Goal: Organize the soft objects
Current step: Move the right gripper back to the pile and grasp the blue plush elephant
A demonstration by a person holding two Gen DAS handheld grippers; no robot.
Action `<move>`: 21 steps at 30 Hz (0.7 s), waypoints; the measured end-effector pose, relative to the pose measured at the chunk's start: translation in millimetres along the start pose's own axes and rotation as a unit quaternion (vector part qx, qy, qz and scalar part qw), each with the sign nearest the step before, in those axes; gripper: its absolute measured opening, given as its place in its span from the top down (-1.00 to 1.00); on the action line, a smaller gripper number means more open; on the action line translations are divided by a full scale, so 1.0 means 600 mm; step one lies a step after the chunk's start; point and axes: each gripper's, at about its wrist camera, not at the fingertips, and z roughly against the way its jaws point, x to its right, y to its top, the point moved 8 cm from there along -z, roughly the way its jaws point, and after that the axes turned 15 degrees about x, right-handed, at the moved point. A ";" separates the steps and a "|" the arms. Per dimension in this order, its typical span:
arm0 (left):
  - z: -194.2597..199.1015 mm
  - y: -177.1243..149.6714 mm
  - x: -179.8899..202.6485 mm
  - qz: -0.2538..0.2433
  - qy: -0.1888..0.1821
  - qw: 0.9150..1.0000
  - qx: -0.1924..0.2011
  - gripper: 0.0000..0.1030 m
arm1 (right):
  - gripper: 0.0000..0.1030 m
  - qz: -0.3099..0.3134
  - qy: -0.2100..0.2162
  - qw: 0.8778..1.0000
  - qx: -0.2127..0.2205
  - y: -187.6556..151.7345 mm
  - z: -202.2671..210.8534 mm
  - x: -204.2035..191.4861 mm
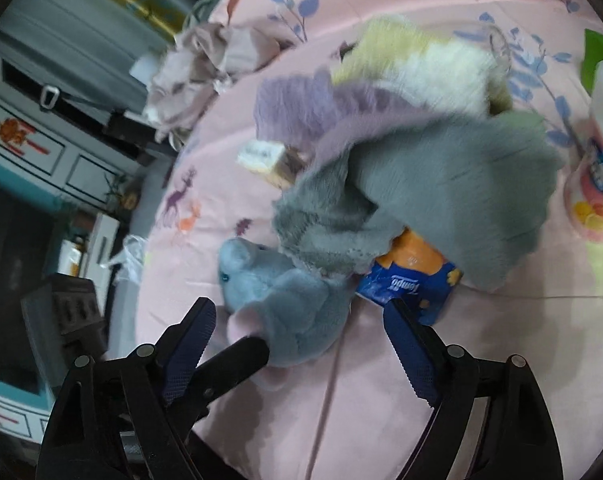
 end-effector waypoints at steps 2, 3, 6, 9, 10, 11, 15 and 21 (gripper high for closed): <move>0.009 -0.002 -0.003 -0.005 0.005 1.000 0.006 -0.99 | -0.70 -0.008 -0.006 1.000 -0.007 -0.005 -0.012 0.002; 0.012 0.000 -0.002 -0.010 0.008 1.000 0.008 -0.99 | -0.70 -0.011 -0.006 1.000 -0.009 -0.006 -0.016 0.002; 0.016 -0.002 -0.002 -0.028 0.012 0.999 0.013 -0.99 | -0.70 -0.004 -0.008 1.000 -0.022 -0.011 -0.031 0.000; 0.012 -0.001 -0.006 -0.022 0.005 1.000 0.013 -0.99 | -0.70 -0.005 -0.012 0.999 -0.034 -0.016 -0.046 0.000; 0.012 -0.002 -0.008 -0.021 0.001 1.000 0.013 -0.99 | -0.70 -0.005 -0.011 0.999 -0.039 -0.018 -0.052 0.000; 0.010 0.000 -0.010 -0.020 0.000 1.000 0.014 -0.99 | -0.70 -0.009 -0.008 0.999 -0.044 -0.020 -0.059 0.001; 0.010 0.004 -0.013 -0.014 -0.002 0.999 0.029 -0.97 | -0.60 -0.013 0.021 0.998 -0.050 -0.022 -0.070 -0.004; 0.011 0.006 0.007 -0.011 -0.033 0.999 0.034 -0.52 | -0.40 -0.010 0.046 0.997 -0.055 -0.024 -0.063 -0.004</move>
